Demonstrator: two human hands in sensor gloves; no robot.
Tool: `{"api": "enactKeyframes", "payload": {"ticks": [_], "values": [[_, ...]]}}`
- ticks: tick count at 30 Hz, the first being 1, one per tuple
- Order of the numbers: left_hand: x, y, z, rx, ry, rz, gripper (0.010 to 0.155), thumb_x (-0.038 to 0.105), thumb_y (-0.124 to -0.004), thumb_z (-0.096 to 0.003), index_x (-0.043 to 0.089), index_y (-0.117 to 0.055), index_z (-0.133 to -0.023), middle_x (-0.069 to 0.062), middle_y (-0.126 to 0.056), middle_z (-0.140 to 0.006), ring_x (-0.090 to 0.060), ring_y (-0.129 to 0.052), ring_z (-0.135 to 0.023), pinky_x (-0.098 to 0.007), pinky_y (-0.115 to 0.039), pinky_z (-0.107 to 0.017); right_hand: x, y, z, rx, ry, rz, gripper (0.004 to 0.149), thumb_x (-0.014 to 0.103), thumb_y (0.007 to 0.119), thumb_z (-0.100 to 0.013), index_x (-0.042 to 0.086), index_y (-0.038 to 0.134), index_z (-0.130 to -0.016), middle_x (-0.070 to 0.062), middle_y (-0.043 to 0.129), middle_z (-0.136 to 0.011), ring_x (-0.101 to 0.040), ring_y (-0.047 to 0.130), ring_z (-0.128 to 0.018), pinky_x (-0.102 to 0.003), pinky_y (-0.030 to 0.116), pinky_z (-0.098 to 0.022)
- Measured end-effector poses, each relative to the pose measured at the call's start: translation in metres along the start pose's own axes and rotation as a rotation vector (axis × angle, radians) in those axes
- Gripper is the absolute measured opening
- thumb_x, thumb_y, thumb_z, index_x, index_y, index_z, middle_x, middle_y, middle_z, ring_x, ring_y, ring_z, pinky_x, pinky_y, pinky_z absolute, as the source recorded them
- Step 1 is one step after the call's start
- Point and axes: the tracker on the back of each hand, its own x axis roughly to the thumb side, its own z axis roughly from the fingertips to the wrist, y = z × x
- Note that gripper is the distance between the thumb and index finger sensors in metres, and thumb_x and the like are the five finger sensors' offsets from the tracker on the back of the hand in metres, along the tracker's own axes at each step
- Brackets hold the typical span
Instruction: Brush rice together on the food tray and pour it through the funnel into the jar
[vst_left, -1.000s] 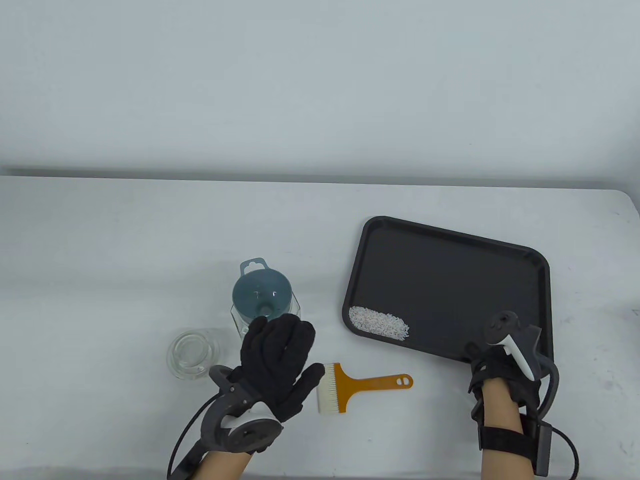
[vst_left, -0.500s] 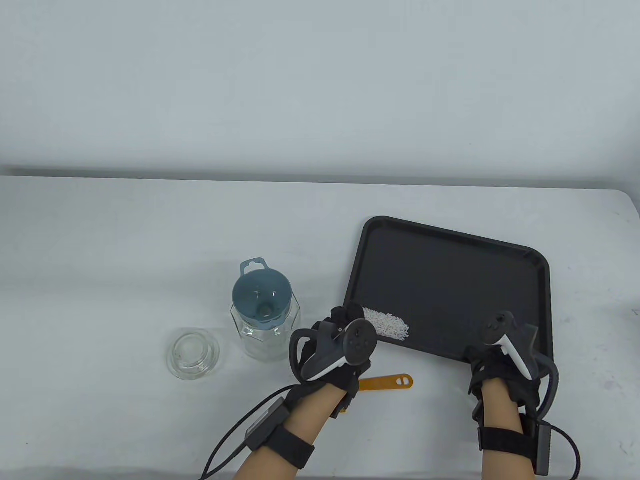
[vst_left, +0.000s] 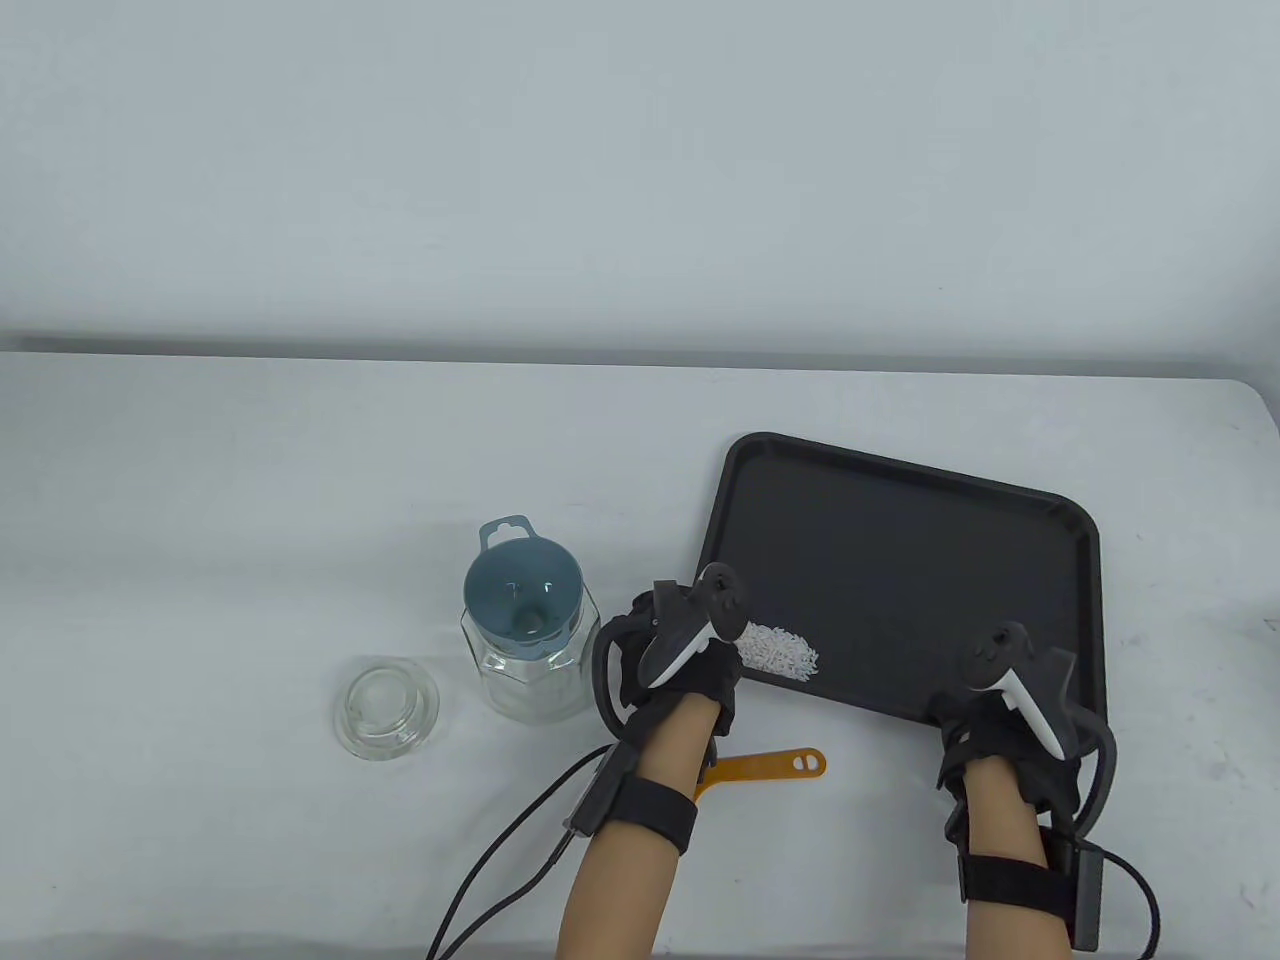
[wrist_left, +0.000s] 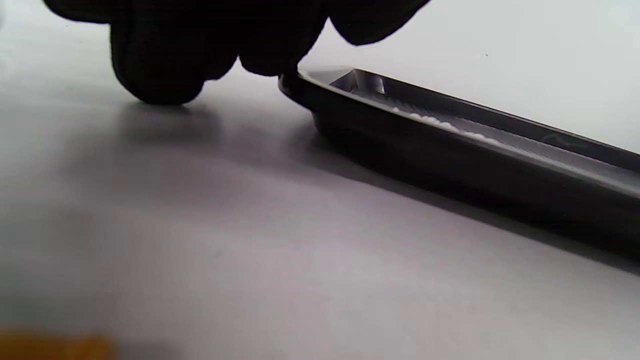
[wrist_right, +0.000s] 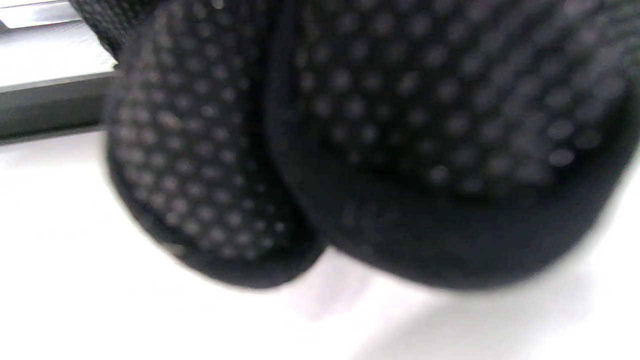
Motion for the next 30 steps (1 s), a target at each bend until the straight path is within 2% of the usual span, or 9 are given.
{"api": "enactKeyframes", "payload": {"ticks": [3,6,10,12,15,21,26,30], "values": [[0.001,-0.003,-0.006,-0.053,0.015,0.018,0.061,0.027,-0.054,-0.056,-0.014,-0.063,-0.1,-0.045,-0.056,-0.097,-0.063,-0.071,-0.073,-0.077,-0.044,-0.063,0.0,0.0,0.0,-0.003,-0.001,-0.003,0.064,0.053,0.062,-0.052,0.002,0.098,-0.04,0.006,0.105,-0.016,-0.018,0.105,-0.003,-0.047,0.084,-0.026],[0.001,-0.003,-0.007,-0.04,0.02,-0.015,0.056,0.025,-0.056,-0.0549,-0.013,-0.071,-0.093,-0.044,-0.058,-0.096,-0.061,-0.072,-0.071,-0.077,-0.044,-0.063,0.0,0.0,0.0,-0.013,0.001,-0.005,0.062,0.051,0.062,-0.053,0.001,0.098,-0.041,0.006,0.106,-0.017,-0.017,0.106,-0.003,-0.047,0.084,-0.027],[0.001,-0.004,-0.007,-0.053,0.021,-0.01,0.056,0.025,-0.057,-0.055,-0.014,-0.069,-0.093,-0.045,-0.055,-0.096,-0.062,-0.069,-0.072,-0.077,-0.041,-0.063,-0.001,0.001,0.001,-0.019,0.001,-0.021,0.062,0.051,0.062,-0.052,0.001,0.098,-0.041,0.006,0.106,-0.017,-0.016,0.107,-0.004,-0.046,0.085,-0.026],[0.002,-0.005,-0.008,-0.076,0.019,-0.008,0.058,0.025,-0.056,-0.0555,-0.013,-0.064,-0.098,-0.045,-0.052,-0.097,-0.062,-0.067,-0.072,-0.077,-0.039,-0.064,-0.001,0.001,0.002,-0.026,0.001,-0.02,0.062,0.051,0.062,-0.052,0.002,0.097,-0.041,0.007,0.106,-0.017,-0.016,0.107,-0.004,-0.046,0.085,-0.026],[0.003,-0.005,-0.01,-0.045,0.018,-0.022,0.056,0.025,-0.057,-0.0552,-0.014,-0.067,-0.095,-0.045,-0.055,-0.096,-0.062,-0.068,-0.07,-0.077,-0.04,-0.064,-0.002,0.002,0.001,-0.031,0.0,-0.018,0.062,0.051,0.062,-0.052,0.002,0.097,-0.041,0.007,0.106,-0.017,-0.016,0.107,-0.004,-0.046,0.085,-0.026],[0.002,-0.007,-0.011,-0.072,0.013,0.009,0.05,0.025,-0.055,-0.0552,-0.011,-0.071,-0.086,-0.046,-0.05,-0.096,-0.063,-0.064,-0.071,-0.078,-0.036,-0.064,-0.009,0.003,0.0,-0.021,0.01,-0.096,0.062,0.052,0.062,-0.052,0.001,0.097,-0.04,0.009,0.107,-0.018,-0.012,0.109,-0.004,-0.043,0.087,-0.028],[0.007,-0.005,0.001,-0.164,-0.028,0.078,0.05,0.024,-0.056,-0.0552,-0.014,-0.072,-0.084,-0.047,-0.047,-0.098,-0.068,-0.057,-0.076,-0.08,-0.03,-0.064,-0.015,0.004,0.0,-0.008,0.002,-0.168,0.065,0.053,0.062,-0.052,-0.001,0.096,-0.041,0.009,0.108,-0.02,-0.012,0.11,-0.005,-0.042,0.087,-0.027],[0.003,-0.005,0.022,-0.149,-0.086,0.16,0.049,0.025,-0.058,-0.0553,-0.013,-0.073,-0.082,-0.045,-0.053,-0.096,-0.067,-0.062,-0.074,-0.08,-0.034,-0.064,-0.026,0.006,0.003,0.019,-0.008,-0.286,0.065,0.053,0.062,-0.052,-0.002,0.095,-0.045,0.008,0.108,-0.024,-0.013,0.11,-0.008,-0.043,0.086,-0.028]]}}
